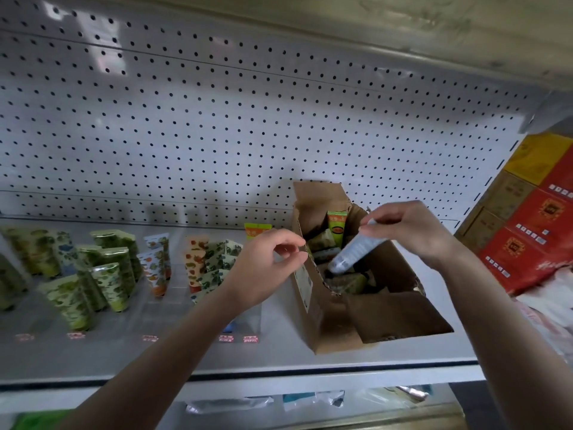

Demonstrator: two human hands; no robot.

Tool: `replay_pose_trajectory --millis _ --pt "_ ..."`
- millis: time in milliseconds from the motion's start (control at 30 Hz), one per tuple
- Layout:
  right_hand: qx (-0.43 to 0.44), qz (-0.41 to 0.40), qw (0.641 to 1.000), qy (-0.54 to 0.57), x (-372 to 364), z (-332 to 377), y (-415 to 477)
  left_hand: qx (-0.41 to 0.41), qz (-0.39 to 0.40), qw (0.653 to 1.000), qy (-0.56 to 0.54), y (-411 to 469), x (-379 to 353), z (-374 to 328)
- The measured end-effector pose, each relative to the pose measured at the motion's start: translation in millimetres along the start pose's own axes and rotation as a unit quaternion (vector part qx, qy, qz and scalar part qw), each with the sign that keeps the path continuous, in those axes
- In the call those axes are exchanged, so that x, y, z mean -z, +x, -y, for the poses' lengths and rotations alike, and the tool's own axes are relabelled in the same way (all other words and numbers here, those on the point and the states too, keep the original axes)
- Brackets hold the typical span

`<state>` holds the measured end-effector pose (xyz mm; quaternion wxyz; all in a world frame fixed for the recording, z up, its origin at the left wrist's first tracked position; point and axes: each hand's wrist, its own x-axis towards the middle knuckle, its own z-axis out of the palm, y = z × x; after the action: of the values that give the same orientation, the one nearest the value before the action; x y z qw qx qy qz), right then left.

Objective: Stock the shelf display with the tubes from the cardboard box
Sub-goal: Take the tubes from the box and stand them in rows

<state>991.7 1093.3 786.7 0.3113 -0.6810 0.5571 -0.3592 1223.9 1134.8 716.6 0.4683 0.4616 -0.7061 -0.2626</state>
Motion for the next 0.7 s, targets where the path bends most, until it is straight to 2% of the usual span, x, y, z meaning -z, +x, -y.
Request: replay_pose_trajectory --millis 133,233,500,700 --pt "0.025 -0.072 0.994 0.077 5 32 -8 -0.025 0.002 1.0 -0.016 -2 3 -10" --pt "0.044 -0.095 0.987 0.122 -1 55 -16 -0.034 -0.002 0.999 -0.026 -2 6 -20" --pt "0.019 -0.02 0.99 0.137 -59 84 -28 -0.048 -0.063 0.997 -0.013 -12 31 -26" --pt "0.013 0.05 0.977 0.205 -91 95 -30 0.009 -0.018 0.999 -0.029 -22 64 -2"
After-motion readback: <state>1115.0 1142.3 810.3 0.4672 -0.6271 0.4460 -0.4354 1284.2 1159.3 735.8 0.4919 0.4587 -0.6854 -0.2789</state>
